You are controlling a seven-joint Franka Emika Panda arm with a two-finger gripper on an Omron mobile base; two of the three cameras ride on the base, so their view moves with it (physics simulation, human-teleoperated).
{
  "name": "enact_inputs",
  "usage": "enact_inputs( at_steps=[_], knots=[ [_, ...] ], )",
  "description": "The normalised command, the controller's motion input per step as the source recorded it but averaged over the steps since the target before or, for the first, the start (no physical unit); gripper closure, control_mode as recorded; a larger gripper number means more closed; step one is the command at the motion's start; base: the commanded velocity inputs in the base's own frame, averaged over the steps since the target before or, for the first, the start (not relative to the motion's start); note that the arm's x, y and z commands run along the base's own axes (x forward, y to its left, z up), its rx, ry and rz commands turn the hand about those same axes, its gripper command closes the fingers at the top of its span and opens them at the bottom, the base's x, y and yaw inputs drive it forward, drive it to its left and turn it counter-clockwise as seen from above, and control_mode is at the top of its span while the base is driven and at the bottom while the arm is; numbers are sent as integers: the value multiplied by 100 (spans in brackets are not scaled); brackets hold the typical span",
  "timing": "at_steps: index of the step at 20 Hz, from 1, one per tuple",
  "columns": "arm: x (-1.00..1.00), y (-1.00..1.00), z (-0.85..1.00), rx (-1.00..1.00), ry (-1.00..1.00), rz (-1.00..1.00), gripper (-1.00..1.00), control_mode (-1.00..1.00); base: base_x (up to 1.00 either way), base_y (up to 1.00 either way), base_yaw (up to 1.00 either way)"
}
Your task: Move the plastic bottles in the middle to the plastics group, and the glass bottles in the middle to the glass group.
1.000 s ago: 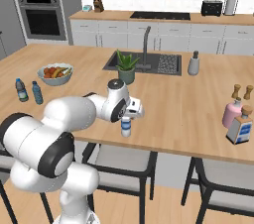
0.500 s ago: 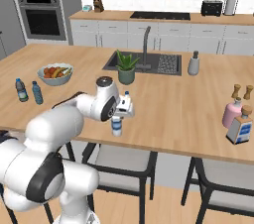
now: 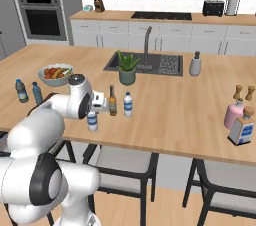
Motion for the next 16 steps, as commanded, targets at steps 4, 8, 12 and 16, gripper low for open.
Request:
enact_inputs(
  at_steps=[4, 8, 12, 16],
  knots=[
    [71, 100, 0, 3, -3, 15, 100, -100, 0, 0, 0],
    [78, 92, 0, 1, -1, 7, 100, -100, 0, 0, 0],
    [29, 93, 0, 0, -1, 8, 100, -100, 0, 0, 0],
    [0, 99, 0, 0, -9, 11, 100, -100, 0, 0, 0]
  ],
)
